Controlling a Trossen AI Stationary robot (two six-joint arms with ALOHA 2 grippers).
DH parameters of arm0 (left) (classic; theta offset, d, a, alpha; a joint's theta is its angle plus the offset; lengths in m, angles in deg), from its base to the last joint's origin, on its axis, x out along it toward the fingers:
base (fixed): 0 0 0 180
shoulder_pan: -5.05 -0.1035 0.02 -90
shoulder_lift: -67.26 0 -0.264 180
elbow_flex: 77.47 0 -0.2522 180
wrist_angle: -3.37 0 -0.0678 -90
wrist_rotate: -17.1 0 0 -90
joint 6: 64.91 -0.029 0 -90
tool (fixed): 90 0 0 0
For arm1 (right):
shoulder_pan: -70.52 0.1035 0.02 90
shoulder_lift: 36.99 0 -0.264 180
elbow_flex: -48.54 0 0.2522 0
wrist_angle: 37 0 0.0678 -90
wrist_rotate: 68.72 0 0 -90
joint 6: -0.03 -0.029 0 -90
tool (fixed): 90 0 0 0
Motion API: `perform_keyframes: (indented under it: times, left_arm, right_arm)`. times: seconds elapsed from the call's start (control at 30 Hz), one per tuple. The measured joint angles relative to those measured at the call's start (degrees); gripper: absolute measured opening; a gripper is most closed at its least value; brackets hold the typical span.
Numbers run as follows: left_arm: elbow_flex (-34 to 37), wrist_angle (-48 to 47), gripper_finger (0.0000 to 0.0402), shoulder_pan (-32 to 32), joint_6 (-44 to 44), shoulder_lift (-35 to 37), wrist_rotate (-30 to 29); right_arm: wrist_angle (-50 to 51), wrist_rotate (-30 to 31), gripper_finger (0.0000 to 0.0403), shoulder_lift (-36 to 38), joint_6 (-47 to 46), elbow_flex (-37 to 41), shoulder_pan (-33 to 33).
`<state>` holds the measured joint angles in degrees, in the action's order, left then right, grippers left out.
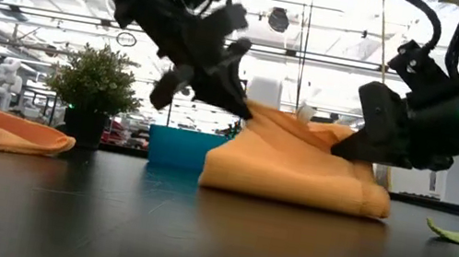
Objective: Fold microfiber towels
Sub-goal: Fold the right orange microfiber towel
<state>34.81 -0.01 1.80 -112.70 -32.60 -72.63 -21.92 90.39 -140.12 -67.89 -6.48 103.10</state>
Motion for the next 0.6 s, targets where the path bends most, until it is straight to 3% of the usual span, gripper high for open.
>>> perform_keyframes:
  times: [0.1,0.33,0.6]
  left_arm:
    - [0.0,2.0,0.0001,-2.2,0.0,-2.5,0.5]
    - [0.0,5.9,0.0025,-5.6,1.4,-6.6,-0.1]
    - [0.0,5.8,0.011,-5.5,3.7,-6.6,-5.4]
  right_arm:
    - [0.1,-0.6,0.0,0.0,-0.6,0.8,-1.0]
    - [0.1,-9.6,0.0006,-0.1,-0.5,2.9,-6.0]
    - [0.0,-10.9,0.0064,-0.1,-0.5,4.4,-7.4]
